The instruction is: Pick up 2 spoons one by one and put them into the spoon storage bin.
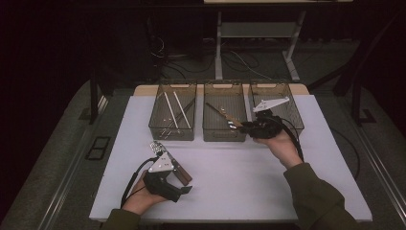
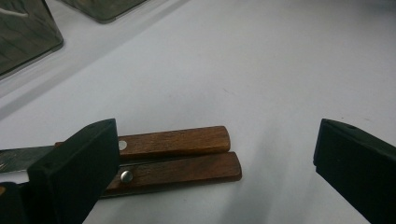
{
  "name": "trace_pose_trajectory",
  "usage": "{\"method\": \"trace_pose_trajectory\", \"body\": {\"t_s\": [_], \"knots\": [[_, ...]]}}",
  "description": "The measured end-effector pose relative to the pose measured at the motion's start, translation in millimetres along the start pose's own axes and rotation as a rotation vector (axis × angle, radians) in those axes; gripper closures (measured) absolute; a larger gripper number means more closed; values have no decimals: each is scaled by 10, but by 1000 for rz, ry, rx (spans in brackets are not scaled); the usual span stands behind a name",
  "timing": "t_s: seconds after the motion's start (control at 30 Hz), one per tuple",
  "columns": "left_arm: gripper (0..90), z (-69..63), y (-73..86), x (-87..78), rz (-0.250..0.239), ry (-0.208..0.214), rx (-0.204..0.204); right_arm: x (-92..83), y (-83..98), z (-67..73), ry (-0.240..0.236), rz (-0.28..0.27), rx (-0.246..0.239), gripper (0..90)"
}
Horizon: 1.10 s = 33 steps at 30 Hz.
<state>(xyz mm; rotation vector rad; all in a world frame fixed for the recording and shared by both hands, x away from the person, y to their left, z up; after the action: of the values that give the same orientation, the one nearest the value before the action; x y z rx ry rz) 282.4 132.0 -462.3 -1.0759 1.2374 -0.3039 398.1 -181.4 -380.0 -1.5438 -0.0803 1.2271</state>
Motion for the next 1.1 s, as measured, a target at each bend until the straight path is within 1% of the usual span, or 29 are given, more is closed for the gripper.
{"method": "trace_pose_trajectory", "body": {"t_s": [0.23, 0.3, 0.37, 0.43, 0.53, 0.67, 0.77, 0.8, 0.83, 0.87, 0.9, 1.0, 1.1], "knots": [[0, 0, -1, 0, -2, 1, 0, 126, -192, -61, 12, 14, 14, 733], [0, -2, -1, 0, -4, 1, -1, 166, -225, -82, 17, 15, 22, 733], [0, -2, -1, -1, -4, 2, 0, 229, -256, -111, 20, 29, 26, 733], [0, -2, -2, -1, -3, 2, 0, 284, -276, -136, 22, 35, 32, 733], [0, 0, -2, -2, -3, 2, 1, 387, -304, -175, 30, 53, 54, 732], [0, -3, -3, -3, -6, 3, 0, 510, -326, -198, 50, 87, 43, 732], [0, -2, -3, -5, -5, 4, 3, 561, -327, -218, 54, 91, 48, 726], [0, -1, -2, -5, -5, 4, 3, 571, -327, -222, 44, 86, 52, 716], [0, 0, -3, -6, -5, 4, 3, 579, -326, -226, 33, 83, 58, 664], [0, 0, -3, -6, -6, 5, 4, 582, -328, -231, 36, 74, 63, 580], [0, 0, -3, -6, -5, 5, 3, 582, -331, -236, 44, 67, 67, 551], [0, -2, -4, -4, -7, 5, 3, 553, -331, -243, 37, 58, 78, 510], [0, -2, -4, -4, -6, 3, 2, 500, -339, -247, 27, 36, 93, 450]]}}
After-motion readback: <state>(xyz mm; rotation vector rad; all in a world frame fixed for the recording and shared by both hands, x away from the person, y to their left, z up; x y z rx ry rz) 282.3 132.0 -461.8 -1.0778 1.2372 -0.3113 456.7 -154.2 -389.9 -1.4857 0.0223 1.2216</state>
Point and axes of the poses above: each handheld gripper's, and its own axes: x roughly forward along the jaws, y roughly out of its underside, z roughly to its left, the point moved 3 cm from there along x, roughly forward along the jaws, and after that the axes turned 3 degrees about x, right-handed, at the moved point
